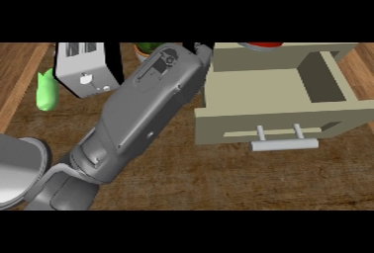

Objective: Pick up the can, place it into the drawer and close the drawer

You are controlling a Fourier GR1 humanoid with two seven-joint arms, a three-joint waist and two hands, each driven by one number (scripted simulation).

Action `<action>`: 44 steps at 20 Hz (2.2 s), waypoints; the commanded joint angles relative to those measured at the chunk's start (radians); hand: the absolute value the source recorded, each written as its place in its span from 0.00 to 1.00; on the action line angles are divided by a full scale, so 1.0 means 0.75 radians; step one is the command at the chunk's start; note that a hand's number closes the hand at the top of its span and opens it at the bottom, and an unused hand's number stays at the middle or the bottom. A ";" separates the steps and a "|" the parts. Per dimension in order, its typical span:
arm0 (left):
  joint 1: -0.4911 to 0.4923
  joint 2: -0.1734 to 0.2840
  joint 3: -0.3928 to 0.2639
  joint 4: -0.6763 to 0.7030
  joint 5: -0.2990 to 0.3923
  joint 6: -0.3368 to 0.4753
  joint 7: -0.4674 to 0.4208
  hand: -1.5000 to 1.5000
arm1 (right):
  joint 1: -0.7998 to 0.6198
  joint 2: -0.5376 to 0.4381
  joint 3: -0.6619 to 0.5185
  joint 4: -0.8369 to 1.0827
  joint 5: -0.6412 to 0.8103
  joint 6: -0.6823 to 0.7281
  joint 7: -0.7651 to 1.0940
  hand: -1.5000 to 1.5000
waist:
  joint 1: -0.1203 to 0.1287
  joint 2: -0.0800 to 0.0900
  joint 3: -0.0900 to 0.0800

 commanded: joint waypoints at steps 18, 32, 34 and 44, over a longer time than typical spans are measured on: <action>-0.135 0.000 -0.315 0.334 0.347 0.069 -0.130 0.00 | -0.038 0.020 0.044 -0.079 0.022 -0.039 0.063 0.00 | -0.035 0.010 0.001; -0.080 0.000 -0.397 0.398 0.497 0.129 -0.276 0.00 | -0.074 0.016 0.065 -0.114 0.015 -0.081 0.124 0.00 | -0.046 0.016 0.000; -0.075 0.000 -0.406 0.383 0.531 0.163 -0.295 0.00 | -0.067 -0.023 0.018 -0.031 -0.054 -0.008 0.064 0.00 | -0.069 0.016 0.001; -0.120 0.000 -0.408 0.334 0.609 0.178 -0.373 0.00 | -0.218 -0.125 0.069 -0.217 0.322 0.079 -0.141 0.00 | -0.050 0.022 0.000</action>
